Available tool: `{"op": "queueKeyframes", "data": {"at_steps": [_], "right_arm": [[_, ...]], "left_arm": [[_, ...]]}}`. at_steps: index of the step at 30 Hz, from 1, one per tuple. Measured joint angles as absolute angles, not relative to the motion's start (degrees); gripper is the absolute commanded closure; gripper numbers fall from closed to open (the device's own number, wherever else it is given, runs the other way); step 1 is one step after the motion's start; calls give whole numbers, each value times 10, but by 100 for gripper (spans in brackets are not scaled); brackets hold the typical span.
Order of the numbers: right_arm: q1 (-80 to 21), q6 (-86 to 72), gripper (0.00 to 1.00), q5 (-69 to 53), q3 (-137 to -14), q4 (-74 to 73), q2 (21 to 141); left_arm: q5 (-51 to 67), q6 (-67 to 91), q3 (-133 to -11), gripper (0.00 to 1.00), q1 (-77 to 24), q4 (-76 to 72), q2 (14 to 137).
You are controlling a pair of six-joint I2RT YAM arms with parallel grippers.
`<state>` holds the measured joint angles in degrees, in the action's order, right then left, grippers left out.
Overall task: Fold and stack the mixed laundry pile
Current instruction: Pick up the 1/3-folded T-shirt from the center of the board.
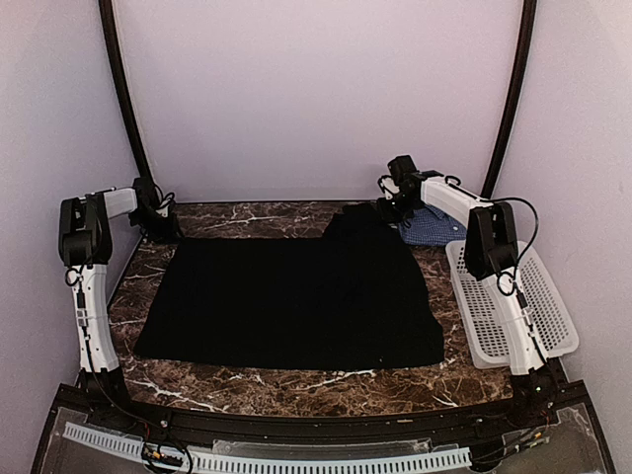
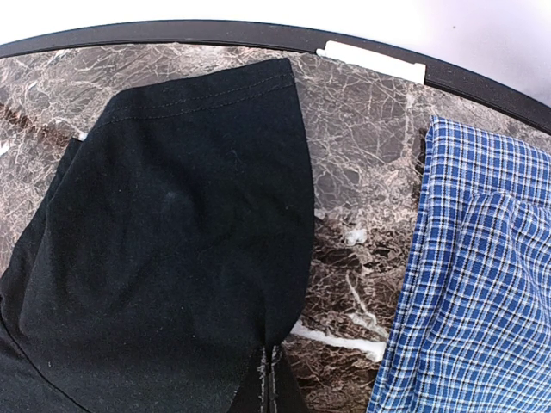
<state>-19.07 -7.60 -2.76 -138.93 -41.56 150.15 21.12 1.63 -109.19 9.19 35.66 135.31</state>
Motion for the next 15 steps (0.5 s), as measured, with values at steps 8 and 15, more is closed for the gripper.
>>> {"op": "queueKeyframes", "data": {"at_steps": [8, 15], "right_arm": [[-190, -76, 100, -28, -1389, -416, 1501], [-191, -76, 100, -28, -1389, -416, 1501]], "left_arm": [[219, 18, -1091, 76, 90, 360, 1353], [186, 18, -1111, 75, 78, 377, 1358]]}}
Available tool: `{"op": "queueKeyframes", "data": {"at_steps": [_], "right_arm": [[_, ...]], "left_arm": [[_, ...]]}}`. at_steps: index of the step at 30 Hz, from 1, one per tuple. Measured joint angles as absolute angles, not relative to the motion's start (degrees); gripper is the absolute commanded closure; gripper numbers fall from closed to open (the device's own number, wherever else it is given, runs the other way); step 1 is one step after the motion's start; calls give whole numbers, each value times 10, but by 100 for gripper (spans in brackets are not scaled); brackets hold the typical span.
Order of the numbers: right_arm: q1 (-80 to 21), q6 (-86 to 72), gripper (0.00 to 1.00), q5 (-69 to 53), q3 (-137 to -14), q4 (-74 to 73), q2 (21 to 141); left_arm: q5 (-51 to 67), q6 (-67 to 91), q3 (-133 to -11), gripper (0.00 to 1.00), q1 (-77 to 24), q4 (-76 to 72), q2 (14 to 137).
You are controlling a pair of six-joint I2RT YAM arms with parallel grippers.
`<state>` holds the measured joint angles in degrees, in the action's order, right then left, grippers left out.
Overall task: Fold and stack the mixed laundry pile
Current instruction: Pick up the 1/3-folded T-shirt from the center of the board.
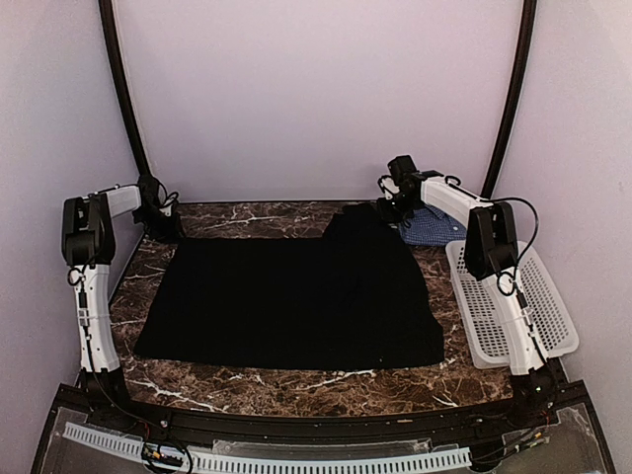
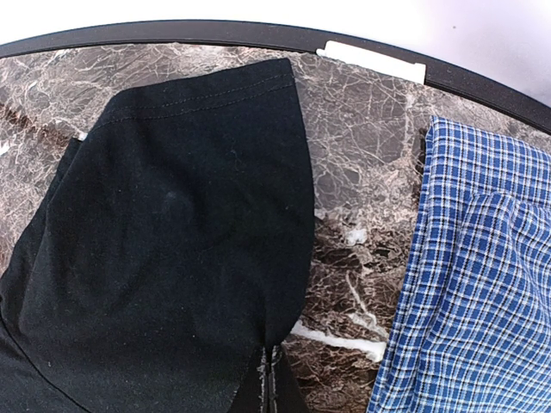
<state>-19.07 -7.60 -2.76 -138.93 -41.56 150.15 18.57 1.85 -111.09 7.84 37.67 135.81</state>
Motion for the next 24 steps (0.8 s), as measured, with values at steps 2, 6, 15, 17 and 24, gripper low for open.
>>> {"op": "queueKeyframes", "data": {"at_steps": [2, 6, 15, 17, 24], "right_arm": [[-190, -76, 100, -28, -1389, -416, 1501], [-190, -76, 100, -28, -1389, -416, 1501], [-190, -76, 100, -30, -1388, -415, 1501], [-190, -76, 100, -30, -1388, -415, 1501], [-190, -76, 100, -32, -1384, -412, 1501]], "left_arm": [[171, 17, -1116, 76, 73, 383, 1359], [130, 12, -1125, 76, 60, 394, 1361], [49, 7, -1170, 74, 30, 434, 1381], [37, 3, -1184, 75, 27, 445, 1388], [16, -5, -1189, 87, 21, 451, 1391]]}}
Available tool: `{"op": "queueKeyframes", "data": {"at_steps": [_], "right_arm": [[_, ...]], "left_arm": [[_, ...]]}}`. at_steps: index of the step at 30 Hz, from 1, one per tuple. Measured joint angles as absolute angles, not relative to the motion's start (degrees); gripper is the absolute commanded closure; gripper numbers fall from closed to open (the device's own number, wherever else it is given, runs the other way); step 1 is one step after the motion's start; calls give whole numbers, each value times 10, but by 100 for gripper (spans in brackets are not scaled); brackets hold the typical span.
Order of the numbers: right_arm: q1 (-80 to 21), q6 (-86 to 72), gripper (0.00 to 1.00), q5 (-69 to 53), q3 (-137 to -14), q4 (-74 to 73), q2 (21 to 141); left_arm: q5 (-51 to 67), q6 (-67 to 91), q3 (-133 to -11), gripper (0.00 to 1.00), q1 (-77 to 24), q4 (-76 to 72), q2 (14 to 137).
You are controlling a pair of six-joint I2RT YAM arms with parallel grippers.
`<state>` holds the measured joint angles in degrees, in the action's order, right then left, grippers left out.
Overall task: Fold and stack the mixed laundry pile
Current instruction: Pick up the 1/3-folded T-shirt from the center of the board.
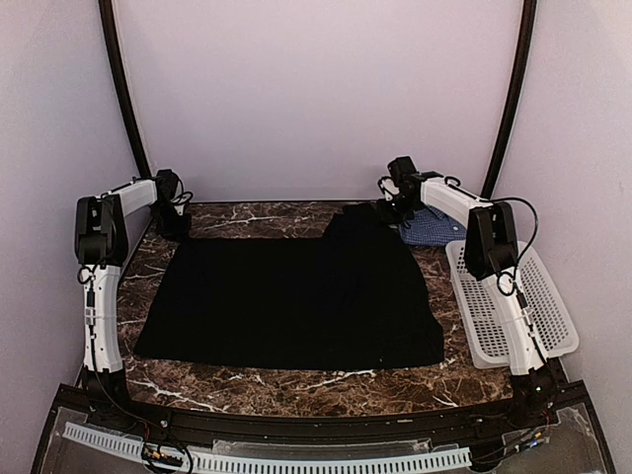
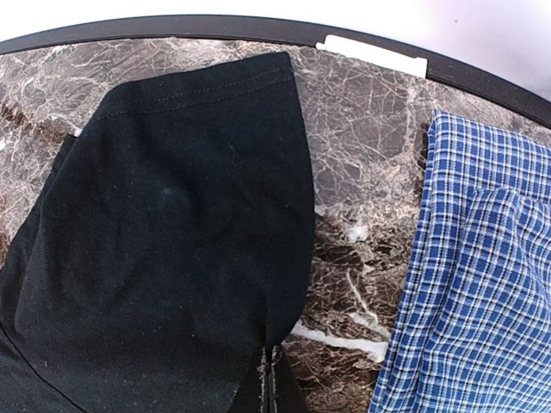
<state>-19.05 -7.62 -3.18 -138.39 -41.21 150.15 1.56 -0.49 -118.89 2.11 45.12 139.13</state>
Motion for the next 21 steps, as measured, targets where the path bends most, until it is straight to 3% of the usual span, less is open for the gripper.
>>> {"op": "queueKeyframes", "data": {"at_steps": [3, 5, 21], "right_arm": [[-190, -76, 100, -36, -1383, -411, 1501], [-190, -76, 100, -41, -1378, -408, 1498], [-196, -74, 100, -54, -1246, -370, 1353]], "left_arm": [[17, -8, -1189, 98, 21, 450, 1391], [19, -8, -1186, 100, 20, 445, 1390], [30, -6, -1009, 100, 20, 329, 1293]]}}
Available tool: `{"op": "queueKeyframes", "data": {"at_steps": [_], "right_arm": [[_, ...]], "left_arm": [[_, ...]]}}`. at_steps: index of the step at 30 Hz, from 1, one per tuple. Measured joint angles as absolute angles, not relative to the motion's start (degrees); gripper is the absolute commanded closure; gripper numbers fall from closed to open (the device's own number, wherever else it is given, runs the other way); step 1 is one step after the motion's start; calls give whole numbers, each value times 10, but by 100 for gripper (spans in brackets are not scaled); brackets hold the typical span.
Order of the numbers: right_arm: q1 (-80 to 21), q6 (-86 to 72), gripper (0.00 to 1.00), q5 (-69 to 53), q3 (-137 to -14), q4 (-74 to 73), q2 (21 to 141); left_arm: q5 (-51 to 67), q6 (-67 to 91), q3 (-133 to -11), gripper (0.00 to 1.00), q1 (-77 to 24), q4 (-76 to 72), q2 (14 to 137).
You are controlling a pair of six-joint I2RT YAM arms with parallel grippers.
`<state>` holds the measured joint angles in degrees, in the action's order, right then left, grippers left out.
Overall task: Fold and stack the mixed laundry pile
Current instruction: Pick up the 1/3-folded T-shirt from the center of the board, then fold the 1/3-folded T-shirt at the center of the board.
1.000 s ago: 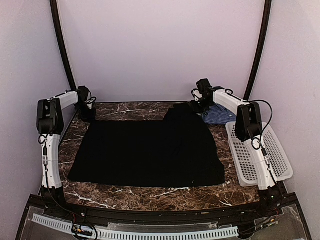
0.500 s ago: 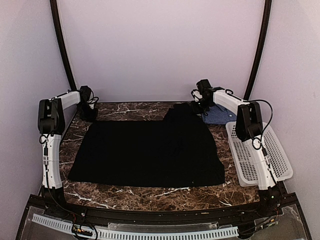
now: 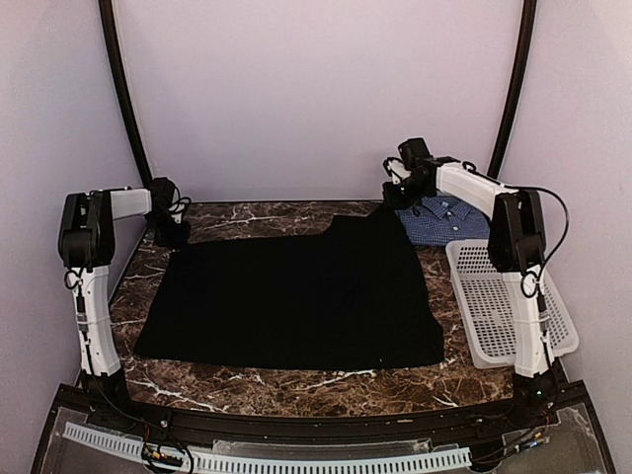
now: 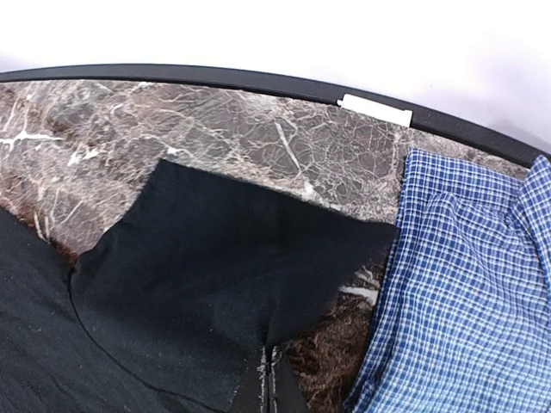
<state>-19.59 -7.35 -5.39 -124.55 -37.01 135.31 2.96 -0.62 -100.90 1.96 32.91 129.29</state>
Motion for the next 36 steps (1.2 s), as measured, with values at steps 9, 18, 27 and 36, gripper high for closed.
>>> {"op": "queueKeyframes", "data": {"at_steps": [9, 18, 27, 36], "right_arm": [[-213, -74, 100, -58, -1127, -345, 1275], [-233, -78, 100, -64, -1026, -324, 1192], [-249, -91, 100, -68, -910, -303, 1080], [-276, -105, 100, -71, -795, -291, 995]], "left_arm": [[23, -6, -897, 100, 19, 299, 1212], [-8, -7, -798, 100, 19, 281, 1079], [-33, -7, -716, 100, 19, 281, 996], [-57, -6, -666, 100, 19, 294, 932]]}}
